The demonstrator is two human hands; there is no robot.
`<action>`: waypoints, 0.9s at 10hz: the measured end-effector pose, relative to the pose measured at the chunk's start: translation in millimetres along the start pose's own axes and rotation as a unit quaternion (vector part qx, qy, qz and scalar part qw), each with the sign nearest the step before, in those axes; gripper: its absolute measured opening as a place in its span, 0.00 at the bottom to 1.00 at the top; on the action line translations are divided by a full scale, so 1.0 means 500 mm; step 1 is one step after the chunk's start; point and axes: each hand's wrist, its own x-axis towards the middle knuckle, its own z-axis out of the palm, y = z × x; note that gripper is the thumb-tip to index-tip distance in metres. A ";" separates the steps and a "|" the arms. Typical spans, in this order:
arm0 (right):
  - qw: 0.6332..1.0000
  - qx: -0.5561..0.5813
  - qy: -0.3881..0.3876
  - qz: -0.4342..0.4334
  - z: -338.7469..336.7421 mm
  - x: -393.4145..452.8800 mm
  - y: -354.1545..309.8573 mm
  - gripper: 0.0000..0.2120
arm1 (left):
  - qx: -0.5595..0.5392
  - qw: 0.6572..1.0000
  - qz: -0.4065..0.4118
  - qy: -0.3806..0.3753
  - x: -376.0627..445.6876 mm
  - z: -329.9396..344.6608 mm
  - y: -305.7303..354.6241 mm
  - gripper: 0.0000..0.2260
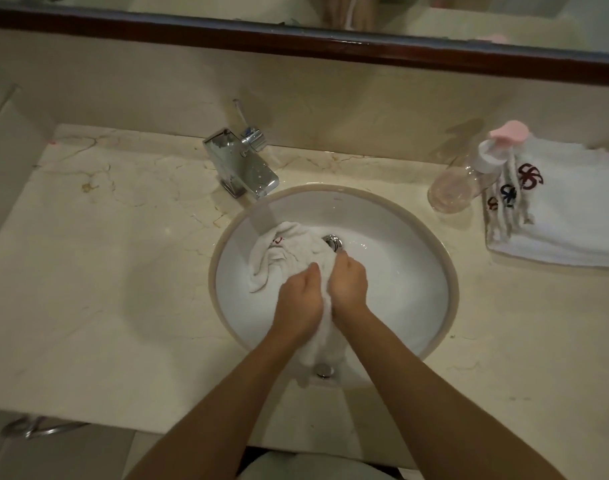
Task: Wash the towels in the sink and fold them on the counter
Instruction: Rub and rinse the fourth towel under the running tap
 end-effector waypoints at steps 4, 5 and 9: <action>0.809 0.554 -0.100 0.169 -0.091 0.013 0.057 0.25 | -0.081 0.995 -0.050 -0.007 -0.034 -0.033 -0.024 0.08; 0.613 0.681 -0.336 0.218 -0.136 -0.040 0.147 0.34 | -0.421 0.869 -0.253 -0.061 -0.025 -0.077 -0.085 0.06; 0.974 -0.072 -0.119 -0.177 -0.064 -0.110 0.031 0.16 | -0.015 0.986 -0.121 -0.117 -0.034 -0.027 -0.008 0.18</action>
